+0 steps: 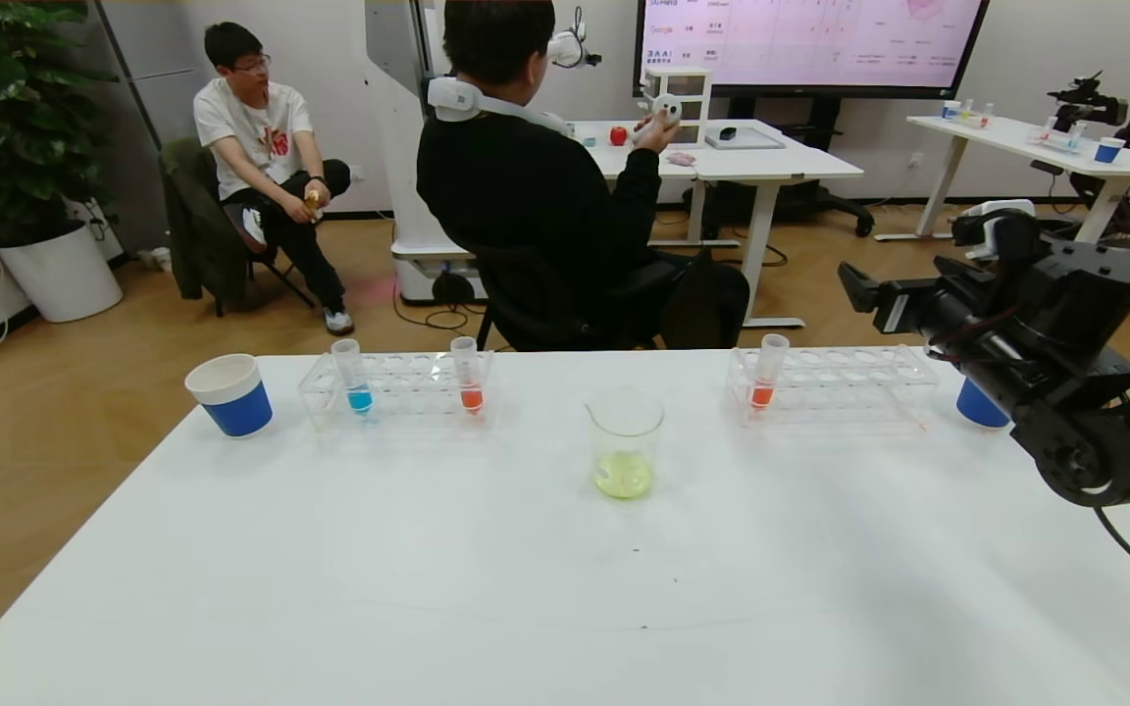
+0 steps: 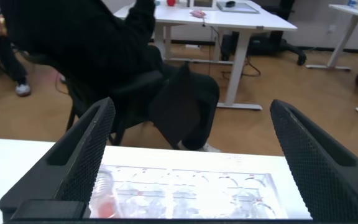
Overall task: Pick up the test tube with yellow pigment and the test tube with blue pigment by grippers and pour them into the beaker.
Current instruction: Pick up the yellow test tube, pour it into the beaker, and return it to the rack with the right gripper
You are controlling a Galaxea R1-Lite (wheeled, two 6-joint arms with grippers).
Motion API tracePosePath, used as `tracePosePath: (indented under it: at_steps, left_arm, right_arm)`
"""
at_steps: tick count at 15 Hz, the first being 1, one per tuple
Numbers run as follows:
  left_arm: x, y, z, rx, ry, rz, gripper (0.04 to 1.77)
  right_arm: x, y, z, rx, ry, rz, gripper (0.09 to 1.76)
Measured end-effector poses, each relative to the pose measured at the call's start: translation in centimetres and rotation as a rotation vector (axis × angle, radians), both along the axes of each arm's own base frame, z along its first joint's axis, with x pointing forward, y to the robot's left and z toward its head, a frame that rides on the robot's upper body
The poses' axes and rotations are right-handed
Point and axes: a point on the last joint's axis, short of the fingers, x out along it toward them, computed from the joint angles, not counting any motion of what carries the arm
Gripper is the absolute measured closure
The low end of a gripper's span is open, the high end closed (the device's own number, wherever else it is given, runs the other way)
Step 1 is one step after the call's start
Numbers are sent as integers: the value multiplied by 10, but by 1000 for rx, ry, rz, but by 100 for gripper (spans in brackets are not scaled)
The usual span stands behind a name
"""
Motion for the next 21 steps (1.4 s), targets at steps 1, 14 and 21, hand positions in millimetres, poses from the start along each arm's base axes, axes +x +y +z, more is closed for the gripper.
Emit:
tracePosePath:
  at_steps: [1, 14, 21]
  left_arm:
    - [0, 0, 0, 0, 0, 0, 7]
    - [0, 0, 0, 0, 0, 0, 7]
    - [0, 0, 0, 0, 0, 0, 7]
  right_arm:
    - [-11, 5, 5, 1, -25, 12, 11]
    - [-260, -24, 123, -15, -316, -47, 11]
    - [-413, -29, 70, -73, -239, -14, 11]
